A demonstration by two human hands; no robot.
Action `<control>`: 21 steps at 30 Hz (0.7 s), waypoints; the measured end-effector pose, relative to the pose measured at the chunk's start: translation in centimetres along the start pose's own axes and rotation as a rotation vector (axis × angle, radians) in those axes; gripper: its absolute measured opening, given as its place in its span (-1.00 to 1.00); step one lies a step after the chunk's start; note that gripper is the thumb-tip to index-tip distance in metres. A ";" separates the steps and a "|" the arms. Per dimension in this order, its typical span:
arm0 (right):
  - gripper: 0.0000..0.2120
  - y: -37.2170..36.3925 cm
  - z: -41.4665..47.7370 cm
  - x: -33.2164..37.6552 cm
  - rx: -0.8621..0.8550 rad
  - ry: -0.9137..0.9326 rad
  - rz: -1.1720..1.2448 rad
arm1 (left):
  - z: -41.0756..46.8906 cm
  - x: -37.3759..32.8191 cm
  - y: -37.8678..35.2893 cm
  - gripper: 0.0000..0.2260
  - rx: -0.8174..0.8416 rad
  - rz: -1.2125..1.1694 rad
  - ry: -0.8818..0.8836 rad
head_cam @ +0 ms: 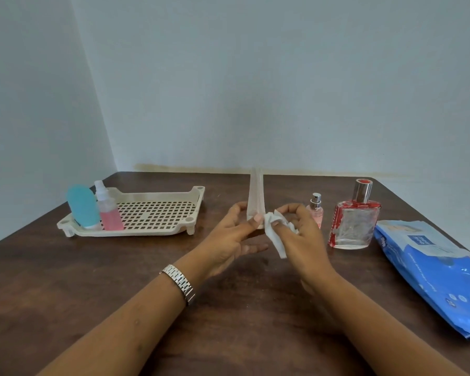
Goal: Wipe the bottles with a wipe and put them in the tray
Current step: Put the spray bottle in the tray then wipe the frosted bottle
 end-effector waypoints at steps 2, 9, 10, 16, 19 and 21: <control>-0.87 0.3 -0.2 0.3 -0.007 0.002 0.018 | -0.1 0.0 -0.1 -0.61 0.007 -0.033 0.017; -0.88 0.7 -0.4 0.7 0.000 0.010 0.005 | -0.4 0.4 -0.5 -0.72 -0.087 -0.139 0.021; -0.89 0.8 -0.4 0.6 -0.001 0.011 -0.044 | -0.4 0.5 -0.5 -0.72 -0.103 -0.146 0.026; -0.85 0.7 -0.2 1.0 0.066 0.060 -0.174 | -0.1 0.8 -0.4 -0.75 -0.103 -0.229 0.043; -0.80 0.4 -0.1 1.2 0.077 0.132 -0.256 | 0.2 0.8 -0.2 -0.75 -0.055 -0.236 0.046; -0.82 0.4 0.0 1.4 0.048 0.191 -0.338 | 0.5 1.0 0.2 -0.75 -0.054 -0.167 0.047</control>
Point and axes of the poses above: each hand's wrist, its own z-axis towards the middle knuckle, its own y-axis out of the back of the hand, x = y × z, the point moved 4 cm from there along z, towards the middle knuckle, and after that the axes turned 1 degree about x, right-handed, at the moved point
